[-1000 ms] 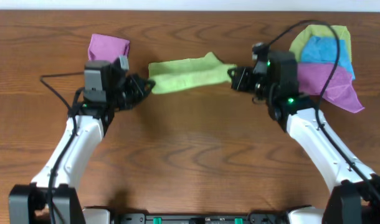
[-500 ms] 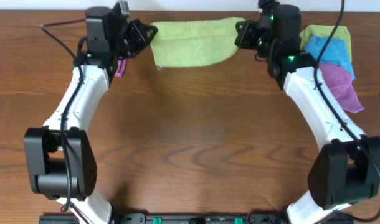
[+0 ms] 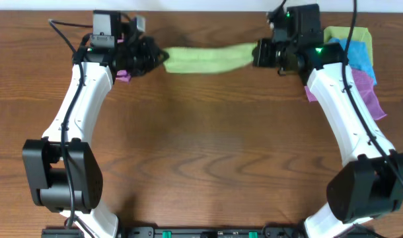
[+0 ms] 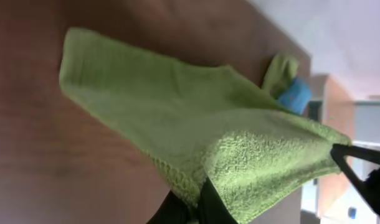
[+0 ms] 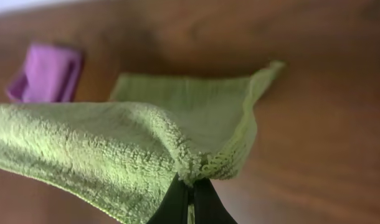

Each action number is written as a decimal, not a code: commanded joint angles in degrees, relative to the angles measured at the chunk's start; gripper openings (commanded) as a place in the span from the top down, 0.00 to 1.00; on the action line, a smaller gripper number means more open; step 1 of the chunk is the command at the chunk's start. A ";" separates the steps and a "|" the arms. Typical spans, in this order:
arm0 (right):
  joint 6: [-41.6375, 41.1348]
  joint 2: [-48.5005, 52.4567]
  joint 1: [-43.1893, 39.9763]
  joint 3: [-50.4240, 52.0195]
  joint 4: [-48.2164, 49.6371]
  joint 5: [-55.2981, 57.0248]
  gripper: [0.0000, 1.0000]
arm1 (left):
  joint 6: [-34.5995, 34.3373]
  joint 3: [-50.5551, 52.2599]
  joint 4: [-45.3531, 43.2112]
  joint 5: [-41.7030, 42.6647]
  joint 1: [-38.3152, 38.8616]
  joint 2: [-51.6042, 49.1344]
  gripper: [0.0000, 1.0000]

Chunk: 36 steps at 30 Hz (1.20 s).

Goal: Fold the cloth
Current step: 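Lift the near edge and fold it forward over the far edge, then lower the folded edge onto the cloth and release both grippers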

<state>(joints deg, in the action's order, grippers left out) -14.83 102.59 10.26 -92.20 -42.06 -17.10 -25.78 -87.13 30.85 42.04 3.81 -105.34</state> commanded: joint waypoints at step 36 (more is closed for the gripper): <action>2.64 -14.62 2.95 35.32 1.31 4.83 0.99 | 12.00 17.73 16.55 -4.55 8.74 1.38 0.94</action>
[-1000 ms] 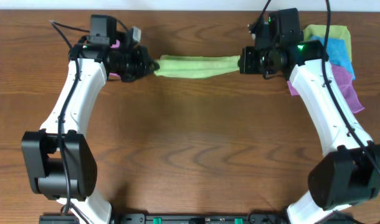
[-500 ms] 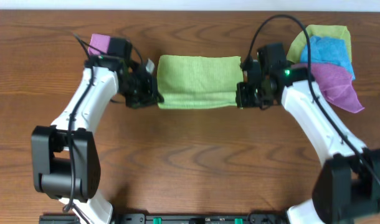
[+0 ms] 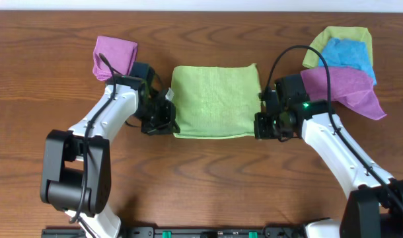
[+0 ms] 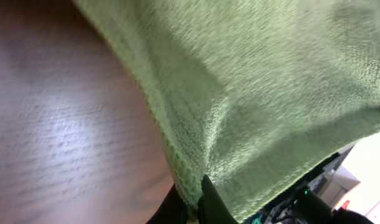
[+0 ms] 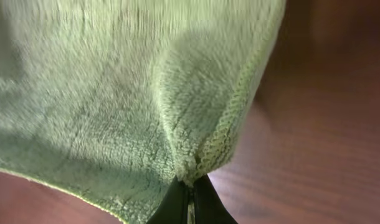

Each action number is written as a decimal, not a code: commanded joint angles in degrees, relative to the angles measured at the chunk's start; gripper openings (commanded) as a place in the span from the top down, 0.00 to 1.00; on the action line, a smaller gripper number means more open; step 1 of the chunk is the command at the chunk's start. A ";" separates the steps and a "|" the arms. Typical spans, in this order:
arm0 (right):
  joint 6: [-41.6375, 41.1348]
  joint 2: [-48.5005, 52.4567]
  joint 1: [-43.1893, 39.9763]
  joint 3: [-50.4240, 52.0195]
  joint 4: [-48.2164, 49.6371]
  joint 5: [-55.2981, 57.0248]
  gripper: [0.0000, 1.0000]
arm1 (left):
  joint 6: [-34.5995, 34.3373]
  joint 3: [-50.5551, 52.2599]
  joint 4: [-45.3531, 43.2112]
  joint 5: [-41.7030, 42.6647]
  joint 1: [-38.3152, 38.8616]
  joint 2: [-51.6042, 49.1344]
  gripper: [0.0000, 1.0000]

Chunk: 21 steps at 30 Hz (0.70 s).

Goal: Fold the cloth
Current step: 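Lower the folded edge onto the cloth and release both grippers, then regrasp the folded green strip's left and right ends with both grippers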

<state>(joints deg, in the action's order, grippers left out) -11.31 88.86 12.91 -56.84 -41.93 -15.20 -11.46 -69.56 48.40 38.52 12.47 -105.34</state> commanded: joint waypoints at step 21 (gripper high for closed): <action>-1.95 4.44 0.28 -0.07 30.45 12.04 0.99 | -15.87 0.15 -23.98 -14.21 0.37 4.72 0.94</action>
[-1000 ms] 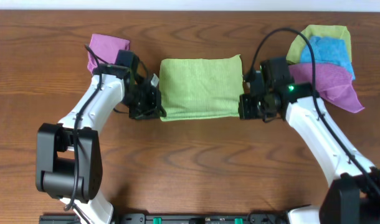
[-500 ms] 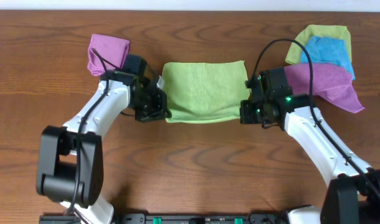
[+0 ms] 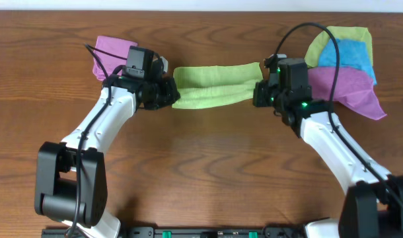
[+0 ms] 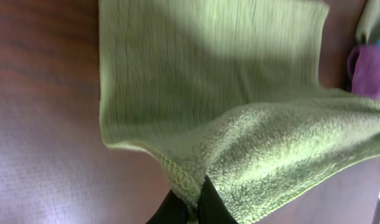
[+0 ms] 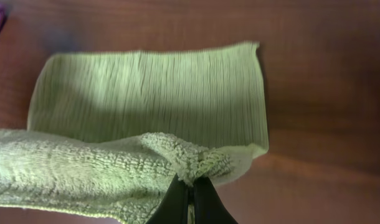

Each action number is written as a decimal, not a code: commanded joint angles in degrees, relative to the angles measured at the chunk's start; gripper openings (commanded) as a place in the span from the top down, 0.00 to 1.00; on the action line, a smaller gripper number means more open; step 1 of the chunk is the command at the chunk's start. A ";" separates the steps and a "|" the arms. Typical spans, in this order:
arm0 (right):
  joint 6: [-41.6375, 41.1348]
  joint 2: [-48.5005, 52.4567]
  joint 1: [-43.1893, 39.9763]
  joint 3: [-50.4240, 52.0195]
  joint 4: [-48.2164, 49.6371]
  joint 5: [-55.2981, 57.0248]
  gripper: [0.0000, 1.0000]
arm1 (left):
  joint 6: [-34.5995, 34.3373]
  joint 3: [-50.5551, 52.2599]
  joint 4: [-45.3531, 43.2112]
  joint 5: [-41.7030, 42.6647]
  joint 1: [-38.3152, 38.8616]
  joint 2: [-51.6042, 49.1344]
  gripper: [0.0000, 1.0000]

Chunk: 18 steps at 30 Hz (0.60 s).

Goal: Fold the cloth
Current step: 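Regrasp the folded green strip's left and right ends with both grippers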

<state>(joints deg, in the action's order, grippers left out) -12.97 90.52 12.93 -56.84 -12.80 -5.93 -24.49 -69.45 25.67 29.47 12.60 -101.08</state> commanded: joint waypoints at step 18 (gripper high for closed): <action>-0.20 15.58 0.22 -0.63 20.61 9.86 0.99 | -6.45 0.04 -18.14 -11.34 0.20 -8.17 0.94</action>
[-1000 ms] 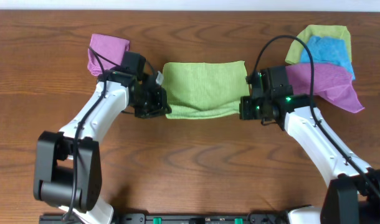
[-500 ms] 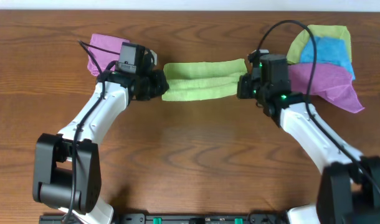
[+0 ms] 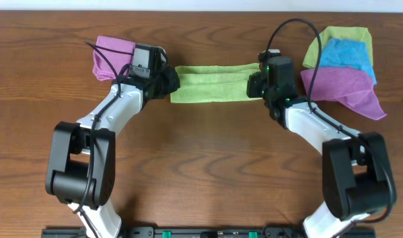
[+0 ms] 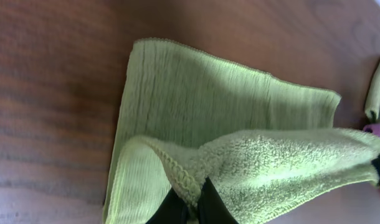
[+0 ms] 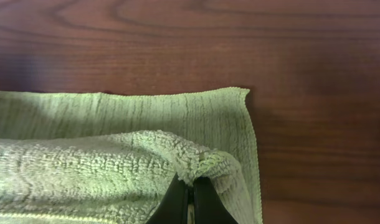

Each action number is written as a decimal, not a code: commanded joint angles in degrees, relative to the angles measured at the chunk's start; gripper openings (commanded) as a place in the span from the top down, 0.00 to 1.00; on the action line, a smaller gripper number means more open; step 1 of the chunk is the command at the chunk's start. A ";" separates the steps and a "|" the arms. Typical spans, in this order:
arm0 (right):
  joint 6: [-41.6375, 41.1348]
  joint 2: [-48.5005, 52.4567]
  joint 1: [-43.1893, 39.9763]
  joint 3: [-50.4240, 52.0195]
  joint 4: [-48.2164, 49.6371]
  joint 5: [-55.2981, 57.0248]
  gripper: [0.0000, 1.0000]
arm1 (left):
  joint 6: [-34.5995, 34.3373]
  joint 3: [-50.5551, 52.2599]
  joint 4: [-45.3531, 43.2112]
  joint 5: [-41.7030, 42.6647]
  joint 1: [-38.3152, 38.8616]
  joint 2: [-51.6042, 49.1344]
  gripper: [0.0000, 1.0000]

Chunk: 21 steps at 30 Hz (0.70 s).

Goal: Fold the cloth
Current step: 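Regrasp the folded green strip's left and right ends with both grippers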

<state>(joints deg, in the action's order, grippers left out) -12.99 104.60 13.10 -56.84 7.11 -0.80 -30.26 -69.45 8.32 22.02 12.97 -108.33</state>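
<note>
The green cloth [image 3: 213, 83] lies at the back middle of the table, folded over into a narrow band, its upper layer carried over the lower one. My left gripper [image 3: 170, 84] is shut on the cloth's left corner; the left wrist view has the pinched hem [image 4: 189, 190] and the ribbed lower layer [image 4: 196, 106] flat beneath. On the other end my right gripper [image 3: 257, 84] is shut on the right corner [image 5: 196, 173], with the lower layer [image 5: 146, 112] spread under it.
A folded purple cloth [image 3: 112, 54] sits behind the left gripper. At the back right lie a heap of a yellow-green cloth [image 3: 347, 36], a blue cloth [image 3: 350, 53] and a purple cloth [image 3: 350, 89]. The table's far edge runs just behind.
Both grippers have moved a little farther back with their corners. The raised layer has come lower and lies over the bottom layer, so the cloth looks a tidier band.
First both grippers held the cloth stretched in the air at the table's back. Then the cloth lay spread nearer the front, corners still pinched. After that the front edge was lifted toward the back, and now it is over the rear edge.
</note>
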 commanded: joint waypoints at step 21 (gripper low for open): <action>5.35 11.80 0.00 -6.38 6.01 8.33 0.99 | -1.70 0.02 -11.34 -5.57 -0.20 -9.44 0.94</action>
<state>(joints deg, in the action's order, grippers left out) -8.84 115.31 13.26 -62.11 12.84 3.55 -31.73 -69.45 -3.07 20.23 13.30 -116.55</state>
